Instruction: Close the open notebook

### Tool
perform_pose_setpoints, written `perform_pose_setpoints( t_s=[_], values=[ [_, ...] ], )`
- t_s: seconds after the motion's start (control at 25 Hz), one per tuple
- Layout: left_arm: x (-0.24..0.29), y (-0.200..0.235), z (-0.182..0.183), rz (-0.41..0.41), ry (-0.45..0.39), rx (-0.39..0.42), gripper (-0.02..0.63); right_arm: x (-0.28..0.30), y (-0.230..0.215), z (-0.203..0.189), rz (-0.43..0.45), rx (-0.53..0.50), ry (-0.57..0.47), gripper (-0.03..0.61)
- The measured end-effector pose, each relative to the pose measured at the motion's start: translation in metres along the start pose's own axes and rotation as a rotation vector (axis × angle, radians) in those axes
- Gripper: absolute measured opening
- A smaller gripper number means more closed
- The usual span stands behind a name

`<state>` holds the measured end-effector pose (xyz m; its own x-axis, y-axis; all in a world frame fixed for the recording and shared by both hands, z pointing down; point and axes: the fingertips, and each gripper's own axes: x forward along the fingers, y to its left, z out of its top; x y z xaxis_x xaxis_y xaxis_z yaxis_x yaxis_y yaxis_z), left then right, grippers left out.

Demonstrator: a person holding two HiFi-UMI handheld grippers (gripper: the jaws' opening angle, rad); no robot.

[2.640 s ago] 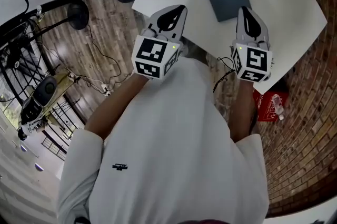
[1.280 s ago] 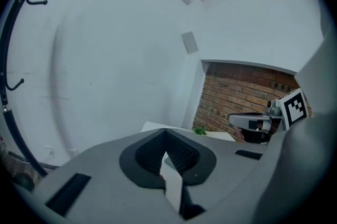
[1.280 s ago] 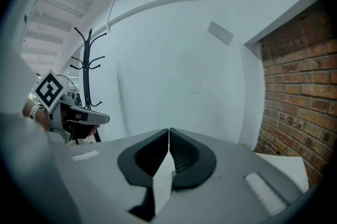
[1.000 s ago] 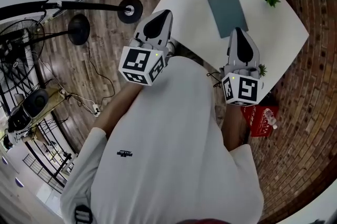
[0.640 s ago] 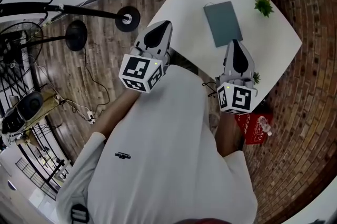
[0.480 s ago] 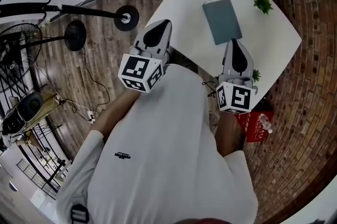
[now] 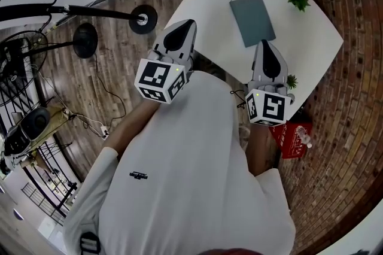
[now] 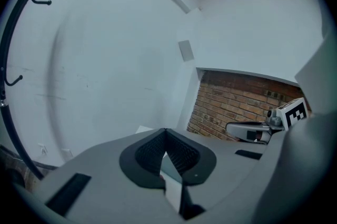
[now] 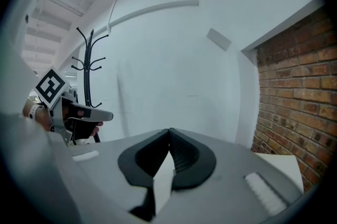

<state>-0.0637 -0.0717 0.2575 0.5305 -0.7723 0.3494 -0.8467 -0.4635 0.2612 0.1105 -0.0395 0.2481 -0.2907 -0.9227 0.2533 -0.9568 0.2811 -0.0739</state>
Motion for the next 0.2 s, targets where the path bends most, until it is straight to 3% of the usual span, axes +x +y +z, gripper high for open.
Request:
perform_pose_setpoints(
  t_s=[0.2],
  values=[
    [0.0028, -0.0035, -0.0031, -0.003, 0.005, -0.001, 0.005, 0.0014, -0.0049, -0.0014, -0.003, 0.003, -0.001, 0.006]
  ],
)
